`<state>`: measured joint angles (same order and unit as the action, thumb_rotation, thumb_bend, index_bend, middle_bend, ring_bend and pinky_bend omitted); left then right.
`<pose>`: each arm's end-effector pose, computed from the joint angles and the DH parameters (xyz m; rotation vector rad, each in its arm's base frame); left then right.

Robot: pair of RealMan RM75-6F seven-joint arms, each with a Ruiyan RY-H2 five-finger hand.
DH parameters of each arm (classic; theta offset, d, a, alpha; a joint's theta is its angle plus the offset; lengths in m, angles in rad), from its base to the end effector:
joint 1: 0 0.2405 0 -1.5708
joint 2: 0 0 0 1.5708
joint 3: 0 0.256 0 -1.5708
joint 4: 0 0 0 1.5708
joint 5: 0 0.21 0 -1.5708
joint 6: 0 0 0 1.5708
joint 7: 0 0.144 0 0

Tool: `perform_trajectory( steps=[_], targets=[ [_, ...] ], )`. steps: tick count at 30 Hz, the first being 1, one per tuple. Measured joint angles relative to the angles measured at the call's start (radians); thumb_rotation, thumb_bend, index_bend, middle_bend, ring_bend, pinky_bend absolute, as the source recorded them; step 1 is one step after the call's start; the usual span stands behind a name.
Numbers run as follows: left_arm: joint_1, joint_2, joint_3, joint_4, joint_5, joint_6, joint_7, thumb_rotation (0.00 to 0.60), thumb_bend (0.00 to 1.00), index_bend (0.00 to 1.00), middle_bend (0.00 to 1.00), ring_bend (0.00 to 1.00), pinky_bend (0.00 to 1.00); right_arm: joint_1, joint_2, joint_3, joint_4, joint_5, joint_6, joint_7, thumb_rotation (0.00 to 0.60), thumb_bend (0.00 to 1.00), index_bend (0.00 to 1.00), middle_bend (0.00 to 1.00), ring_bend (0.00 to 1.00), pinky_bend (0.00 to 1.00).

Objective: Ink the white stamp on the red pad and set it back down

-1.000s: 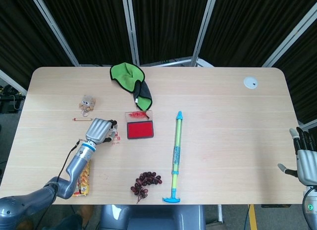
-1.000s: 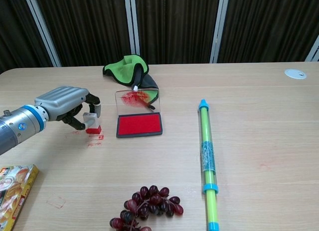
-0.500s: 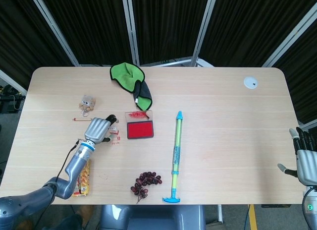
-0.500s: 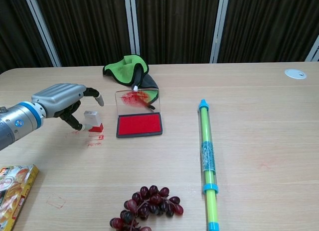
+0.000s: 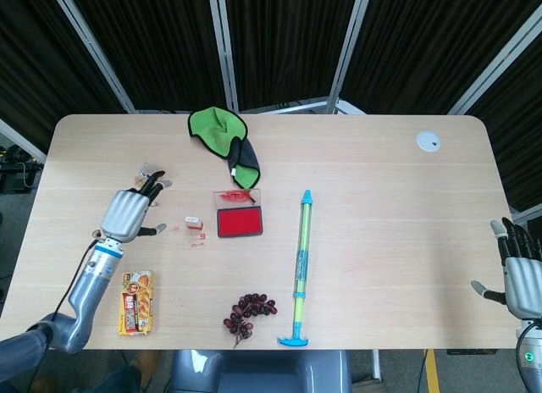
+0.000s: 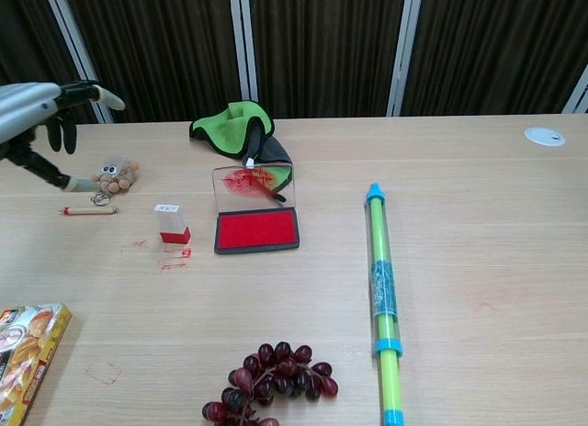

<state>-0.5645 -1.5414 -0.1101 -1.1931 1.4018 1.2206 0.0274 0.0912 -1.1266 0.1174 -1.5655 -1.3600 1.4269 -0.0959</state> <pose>-0.2356 0.3363 0.0349 -1.6654 -0.7847 -1.0444 -0.3340 -0.1966 0.1719 1.2964 -0.8584 0.7577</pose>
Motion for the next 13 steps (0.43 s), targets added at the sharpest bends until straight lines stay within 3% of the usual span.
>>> perform_trajectory(
  steps=[10,13],
  targets=[
    [0.225,0.273,0.100,-0.399,-0.029,0.173,0.242,0.600,0.00,0.00,0.00,0.00,0.00,0.000,0.009,-0.012,-0.017,-0.042,0.009,0.026,0.600,0.00,0.00,0.00,0.00,0.00],
    [0.295,0.318,0.141,-0.457,-0.015,0.235,0.261,0.600,0.00,0.00,0.00,0.00,0.00,0.000,0.012,-0.017,-0.018,-0.054,0.011,0.032,0.600,0.00,0.00,0.00,0.00,0.00]
  ],
)
